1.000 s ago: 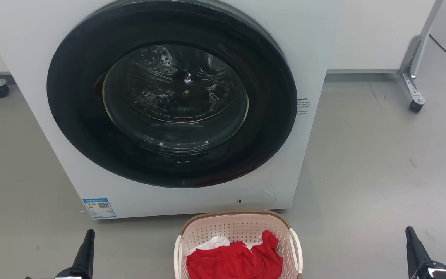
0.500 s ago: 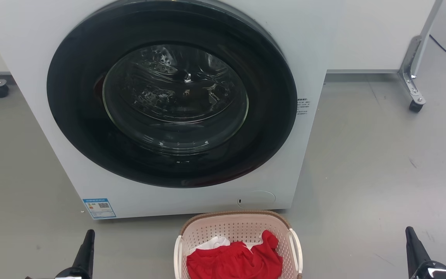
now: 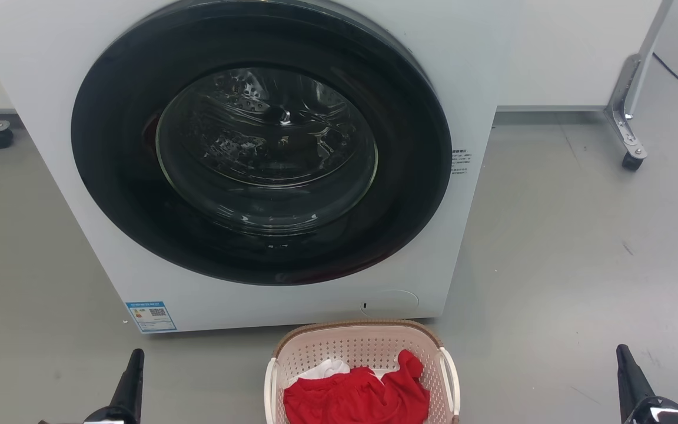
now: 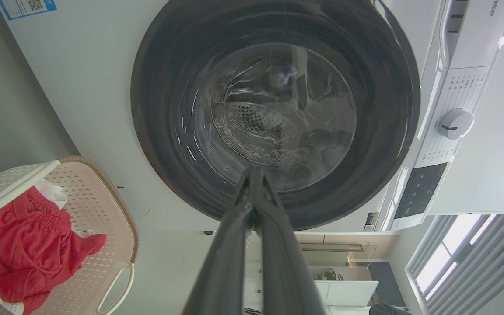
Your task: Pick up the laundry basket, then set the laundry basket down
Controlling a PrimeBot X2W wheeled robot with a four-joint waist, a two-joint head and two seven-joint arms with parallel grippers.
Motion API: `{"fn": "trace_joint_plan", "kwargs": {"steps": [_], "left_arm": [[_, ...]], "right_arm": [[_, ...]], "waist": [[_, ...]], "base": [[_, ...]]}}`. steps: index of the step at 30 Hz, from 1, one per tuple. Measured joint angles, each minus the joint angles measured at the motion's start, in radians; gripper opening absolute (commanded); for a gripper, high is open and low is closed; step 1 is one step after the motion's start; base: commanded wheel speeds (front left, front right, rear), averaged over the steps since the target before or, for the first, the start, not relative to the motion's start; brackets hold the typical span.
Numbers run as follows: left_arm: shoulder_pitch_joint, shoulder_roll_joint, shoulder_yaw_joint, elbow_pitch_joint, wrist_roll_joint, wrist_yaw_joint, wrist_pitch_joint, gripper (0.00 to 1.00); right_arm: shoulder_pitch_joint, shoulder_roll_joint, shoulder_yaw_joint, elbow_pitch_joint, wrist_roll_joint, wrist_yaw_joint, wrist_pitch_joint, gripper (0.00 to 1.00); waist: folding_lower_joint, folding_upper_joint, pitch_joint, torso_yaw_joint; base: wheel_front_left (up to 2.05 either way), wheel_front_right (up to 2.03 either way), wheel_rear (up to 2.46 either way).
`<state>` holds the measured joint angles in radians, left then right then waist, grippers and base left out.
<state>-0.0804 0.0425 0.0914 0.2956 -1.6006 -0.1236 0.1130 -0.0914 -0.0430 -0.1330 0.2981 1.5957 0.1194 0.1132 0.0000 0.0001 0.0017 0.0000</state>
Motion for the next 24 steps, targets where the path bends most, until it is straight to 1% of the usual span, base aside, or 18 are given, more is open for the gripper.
{"fn": "trace_joint_plan", "kwargs": {"steps": [24], "left_arm": [[0.000,0.000,0.000,0.000,0.000,0.000,0.000,0.00]], "right_arm": [[0.000,0.000,0.000,0.000,0.000,0.001,0.000,0.00]], "waist": [[0.0000,0.0000,0.000,0.000]], "base": [[0.00,0.00,0.00]]}}
